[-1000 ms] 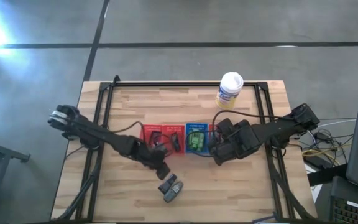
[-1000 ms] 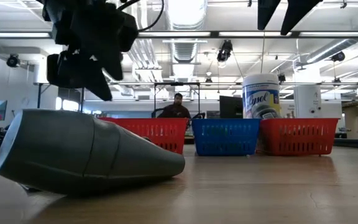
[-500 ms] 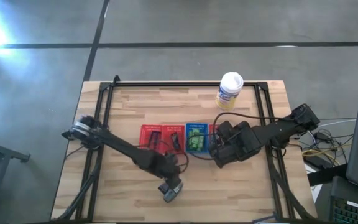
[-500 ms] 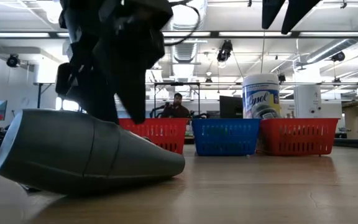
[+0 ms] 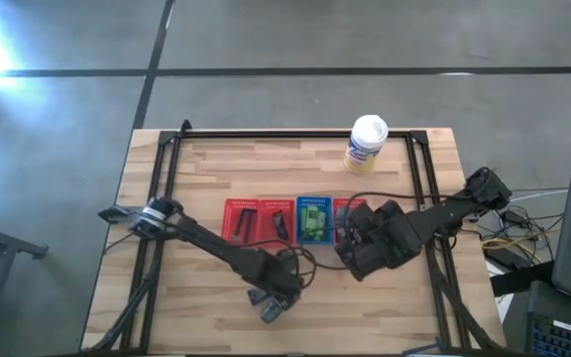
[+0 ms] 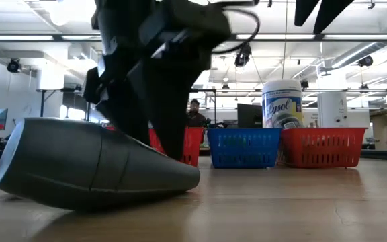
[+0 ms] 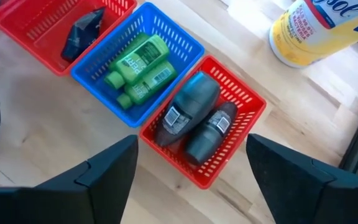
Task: Pick & Place Travel size toiletries
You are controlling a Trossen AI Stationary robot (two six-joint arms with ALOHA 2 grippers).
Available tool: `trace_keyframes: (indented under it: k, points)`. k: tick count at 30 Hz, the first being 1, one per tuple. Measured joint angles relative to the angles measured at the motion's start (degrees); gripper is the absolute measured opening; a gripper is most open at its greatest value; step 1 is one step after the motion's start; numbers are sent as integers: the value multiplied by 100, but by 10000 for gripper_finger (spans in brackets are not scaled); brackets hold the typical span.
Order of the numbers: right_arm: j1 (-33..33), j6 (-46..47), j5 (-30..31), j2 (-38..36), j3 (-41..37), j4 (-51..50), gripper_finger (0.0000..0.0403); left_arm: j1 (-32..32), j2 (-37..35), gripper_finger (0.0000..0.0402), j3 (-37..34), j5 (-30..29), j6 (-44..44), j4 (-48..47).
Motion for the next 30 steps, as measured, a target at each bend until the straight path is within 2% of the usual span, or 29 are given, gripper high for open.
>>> trace_keyframes:
  k: [8, 12, 18, 26, 30]
  points:
    - [23, -6, 4, -2, -78, -2, 322, 2, -33, 266, -42, 36, 15, -162]
    - [21, -8, 7, -2, -153, -2, 330, -31, -43, 266, -2, 385, 461, -205]
    - [21, -24, 7, -2, -258, 16, 337, -120, -43, 266, -75, 451, 1035, -238]
    - [19, -25, 7, -2, -285, 47, 318, -63, -43, 266, -373, 105, 1324, 1]
    - [19, -26, 5, -2, -287, 52, 304, -31, -43, 248, -460, 105, 1320, 114]
